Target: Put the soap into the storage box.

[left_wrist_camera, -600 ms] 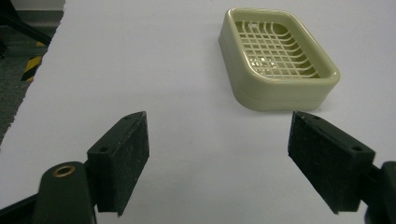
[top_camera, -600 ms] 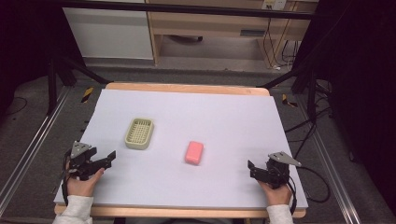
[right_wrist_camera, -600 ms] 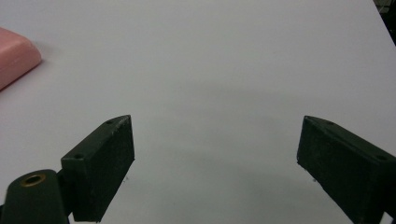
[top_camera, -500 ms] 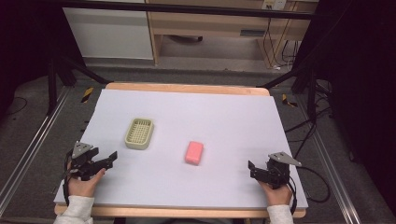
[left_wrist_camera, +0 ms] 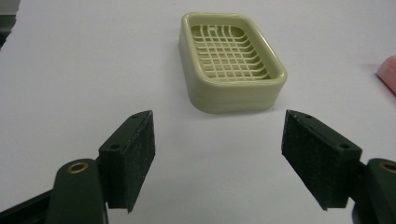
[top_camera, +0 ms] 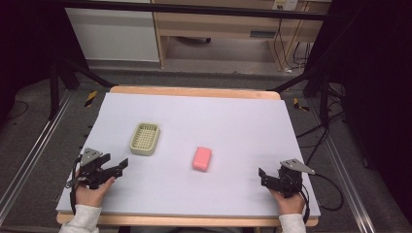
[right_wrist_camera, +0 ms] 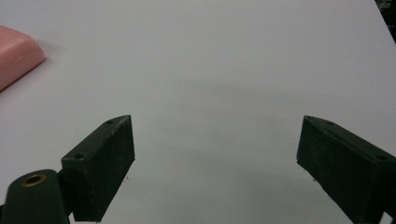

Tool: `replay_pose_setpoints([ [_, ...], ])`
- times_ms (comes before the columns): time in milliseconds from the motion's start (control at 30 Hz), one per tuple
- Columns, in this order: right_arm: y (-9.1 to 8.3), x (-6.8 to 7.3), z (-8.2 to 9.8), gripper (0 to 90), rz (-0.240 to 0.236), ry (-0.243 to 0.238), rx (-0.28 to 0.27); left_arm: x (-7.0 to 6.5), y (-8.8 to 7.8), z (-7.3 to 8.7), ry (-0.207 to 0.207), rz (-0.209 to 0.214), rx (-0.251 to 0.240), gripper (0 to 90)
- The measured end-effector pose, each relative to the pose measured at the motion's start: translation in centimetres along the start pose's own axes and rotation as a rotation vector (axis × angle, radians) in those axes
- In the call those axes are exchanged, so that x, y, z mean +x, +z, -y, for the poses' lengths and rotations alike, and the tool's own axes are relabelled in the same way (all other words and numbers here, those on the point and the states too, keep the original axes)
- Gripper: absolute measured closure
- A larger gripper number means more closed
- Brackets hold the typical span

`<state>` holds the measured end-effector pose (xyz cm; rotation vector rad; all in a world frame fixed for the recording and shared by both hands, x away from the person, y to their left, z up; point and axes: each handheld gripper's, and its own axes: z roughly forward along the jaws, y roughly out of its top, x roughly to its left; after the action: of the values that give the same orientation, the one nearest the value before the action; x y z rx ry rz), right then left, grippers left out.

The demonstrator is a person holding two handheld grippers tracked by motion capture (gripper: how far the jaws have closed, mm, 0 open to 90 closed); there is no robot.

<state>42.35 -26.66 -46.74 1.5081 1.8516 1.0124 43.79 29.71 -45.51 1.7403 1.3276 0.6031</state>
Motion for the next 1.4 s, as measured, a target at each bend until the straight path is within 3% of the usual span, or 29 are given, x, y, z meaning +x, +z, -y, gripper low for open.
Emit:
replay_pose_setpoints([
  [433, 0.0, 0.2, 0.0, 11.4, 0.008, -0.01, 0.007, -0.9, -0.1, -0.5, -0.001, 0.033, 0.008, 25.5],
  [1033, 0.3, 0.6, 0.0, 11.4, 0.003, -0.023, 0.017, -3.0, 0.7, -1.4, 0.049, 0.075, 0.029, 24.7],
  [1400, 0.3, 0.7, 0.0, 11.4, 0.016, -0.019, 0.016, -3.1, 0.7, -2.6, 0.055, 0.086, 0.019, 24.4],
])
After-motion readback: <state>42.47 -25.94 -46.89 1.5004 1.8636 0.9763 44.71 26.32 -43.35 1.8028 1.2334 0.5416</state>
